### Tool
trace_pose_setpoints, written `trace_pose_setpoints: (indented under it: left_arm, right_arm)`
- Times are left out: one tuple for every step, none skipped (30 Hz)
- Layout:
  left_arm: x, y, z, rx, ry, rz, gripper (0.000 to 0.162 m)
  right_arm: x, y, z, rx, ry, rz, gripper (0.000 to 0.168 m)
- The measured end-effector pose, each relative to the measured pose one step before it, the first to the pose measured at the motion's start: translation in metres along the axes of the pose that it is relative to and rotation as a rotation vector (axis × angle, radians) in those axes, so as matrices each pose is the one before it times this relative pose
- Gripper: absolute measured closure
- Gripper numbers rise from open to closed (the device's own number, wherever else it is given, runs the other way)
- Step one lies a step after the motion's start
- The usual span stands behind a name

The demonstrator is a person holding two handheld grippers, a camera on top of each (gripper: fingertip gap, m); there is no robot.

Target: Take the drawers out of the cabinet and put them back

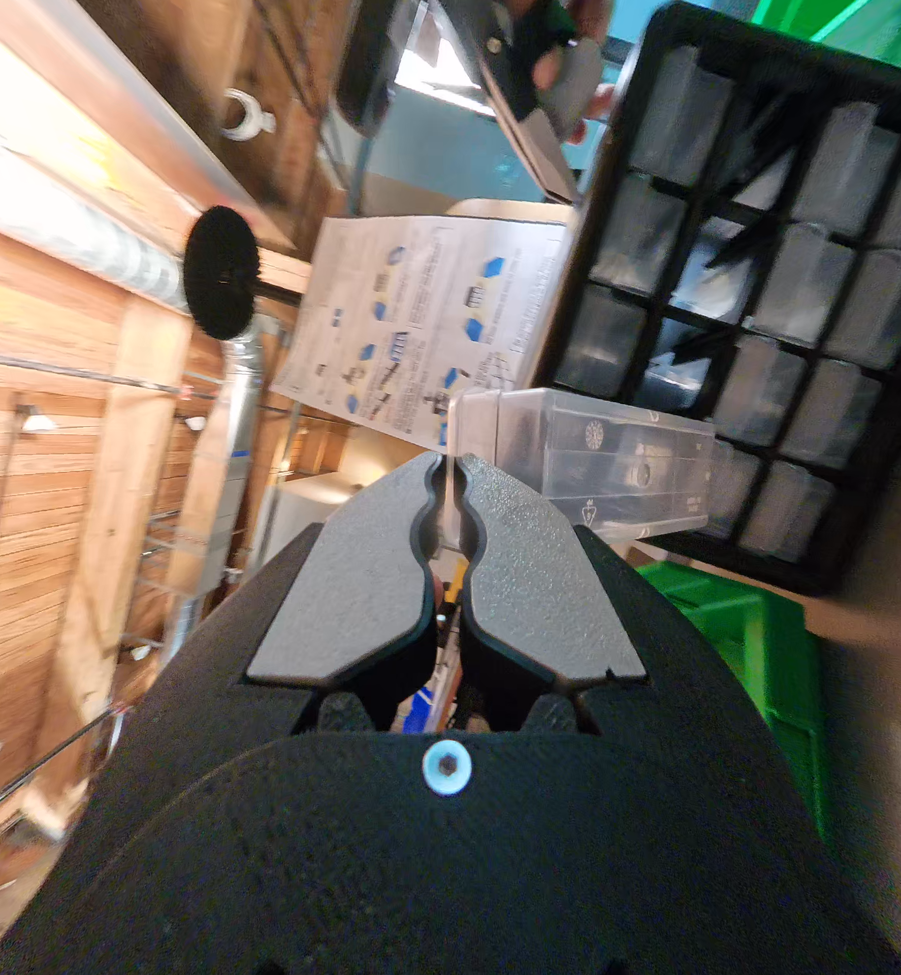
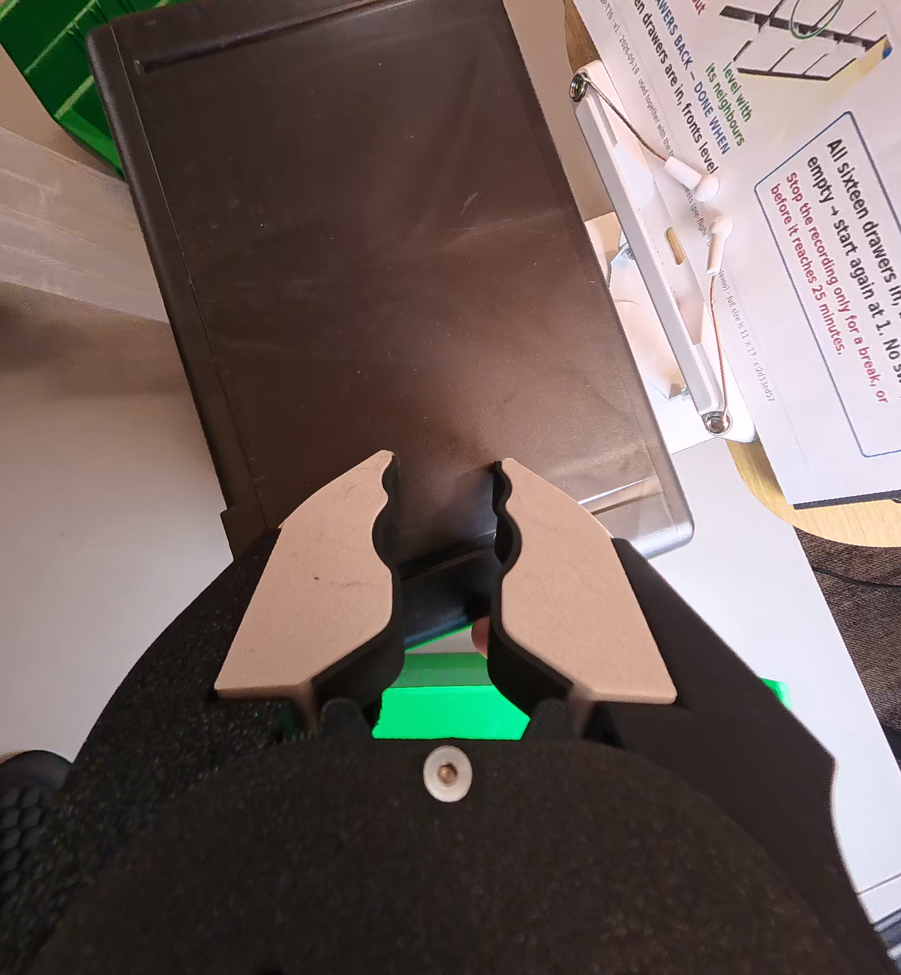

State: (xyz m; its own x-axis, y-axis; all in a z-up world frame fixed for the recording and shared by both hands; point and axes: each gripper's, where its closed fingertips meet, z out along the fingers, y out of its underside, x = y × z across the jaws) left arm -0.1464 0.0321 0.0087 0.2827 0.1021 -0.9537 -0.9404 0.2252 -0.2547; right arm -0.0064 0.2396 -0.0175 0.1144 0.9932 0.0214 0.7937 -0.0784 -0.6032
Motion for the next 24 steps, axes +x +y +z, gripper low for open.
trace_pose_setpoints:
  left_arm:
    - [-0.00316,-0.00267,-0.00157,0.0057,-0.0436,0.0074,0.16]
    - [-0.00114,-0.00112,-0.0008,-0.0019,-0.0334,0.0174,0.16]
    - [0.00063,-0.00032,-0.00022,-0.0025,-0.026,0.0289,0.16]
    - [0.00184,-0.00041,-0.00006,0.0036,-0.0209,0.0298,0.16]
    - [0.00316,0.00008,0.00016,0.0065,-0.0133,0.0229,0.16]
    - [0.00429,0.0009,0.00044,0.0032,-0.0062,0.0216,0.16]
    - [0.00395,0.00067,0.00005,0.0041,-0.0105,0.0275,0.16]
    - [0.00282,-0.00108,-0.00076,0.0134,-0.0164,0.0259,0.16]
    - [0.00281,-0.0023,-0.00115,0.0181,-0.0136,0.0195,0.16]
    - [0.00323,-0.0023,-0.00103,0.0159,-0.0096,0.0208,0.16]
    - [0.00379,-0.00219,-0.00073,0.0142,-0.007,0.0242,0.16]
    - [0.00475,-0.00191,-0.00054,0.0144,-0.0027,0.0225,0.159]
    - [0.00347,-0.00276,-0.00071,0.0204,-0.0074,0.0153,0.16]
    - [0.00175,-0.00356,-0.00094,0.0225,-0.0072,0.0085,0.159]
    - [0.00158,-0.00317,-0.00027,0.0148,0.0013,0.0065,0.159]
    - [0.00141,-0.0034,0.0,0.0145,0.0031,0.0057,0.159]
    - [0.00174,-0.00463,-0.00044,0.0241,0.0046,0.0068,0.159]
    - [0.00115,-0.00333,-0.00041,0.0166,0.0011,0.0028,0.159]
    - [0.0003,-0.00066,-0.00021,0.001,-0.0009,-0.0052,0.159]
    - [-0.00022,0.00104,-0.00024,-0.0039,0.0009,-0.0033,0.159]
    - [-0.00156,0.0037,0.00016,-0.0154,-0.0021,0.0005,0.159]
    - [-0.00259,0.00542,0.00072,-0.0209,-0.0049,-0.0032,0.159]
    - [-0.00327,0.00459,0.00097,-0.0128,-0.0062,-0.004,0.159]
    - [-0.00344,0.00335,0.00149,-0.0072,-0.0064,0.0009,0.159]
  right_arm:
    - [0.0,-0.00002,-0.00001,0.0008,-0.0003,-0.0004,0.134]
    - [0.00008,-0.00002,-0.00002,0.0013,-0.0006,-0.0005,0.134]
    - [-0.00001,-0.00009,0.00003,0.0013,-0.0003,-0.0003,0.135]
    - [-0.00001,0.00004,-0.00006,0.001,0.0004,-0.0003,0.135]
    - [-0.00007,0.0,-0.00001,0.0001,0.0011,0.0003,0.135]
    - [-0.00005,0.00007,-0.00005,-0.0003,0.0019,0.0,0.135]
    - [-0.00012,0.00004,-0.00004,0.0,0.0026,-0.0006,0.135]
    - [-0.00007,-0.00002,-0.00013,0.0,0.0033,-0.0013,0.135]
    - [-0.00015,0.00001,-0.00004,0.0002,0.0026,-0.0015,0.135]
    - [-0.00021,-0.00003,-0.00001,0.0005,0.0016,-0.0012,0.135]
    - [-0.0001,0.00012,-0.00011,0.0004,0.0001,-0.001,0.136]
    - [-0.0002,0.00012,-0.00008,-0.0003,-0.0012,0.0008,0.136]
    - [-0.00008,0.00002,-0.00001,-0.0002,-0.0011,0.0006,0.136]
    - [0.00002,0.0,0.00001,0.0,-0.0001,0.0009,0.136]
    - [0.00001,0.0,0.00002,-0.0006,0.0002,0.0001,0.136]
    - [-0.00006,-0.00006,-0.00007,-0.0006,0.0001,-0.0004,0.136]
    - [-0.00009,0.00003,0.0,-0.0007,0.0002,0.0,0.136]
    - [-0.00001,-0.00001,0.00002,-0.0005,0.0002,0.0003,0.136]
    - [-0.00001,0.00007,-0.00004,-0.0005,0.0008,0.0003,0.136]
    - [-0.00011,0.00004,-0.00003,-0.0002,0.0008,0.0002,0.136]
    - [-0.00018,-0.00004,0.0,0.0006,0.0012,-0.0009,0.137]
    - [-0.00009,0.00004,-0.00007,0.001,0.0003,-0.0007,0.137]
    - [-0.00008,-0.00003,0.0,0.0009,-0.0004,0.0006,0.137]
    - [0.00002,0.00004,0.00009,0.0006,-0.0017,0.001,0.137]
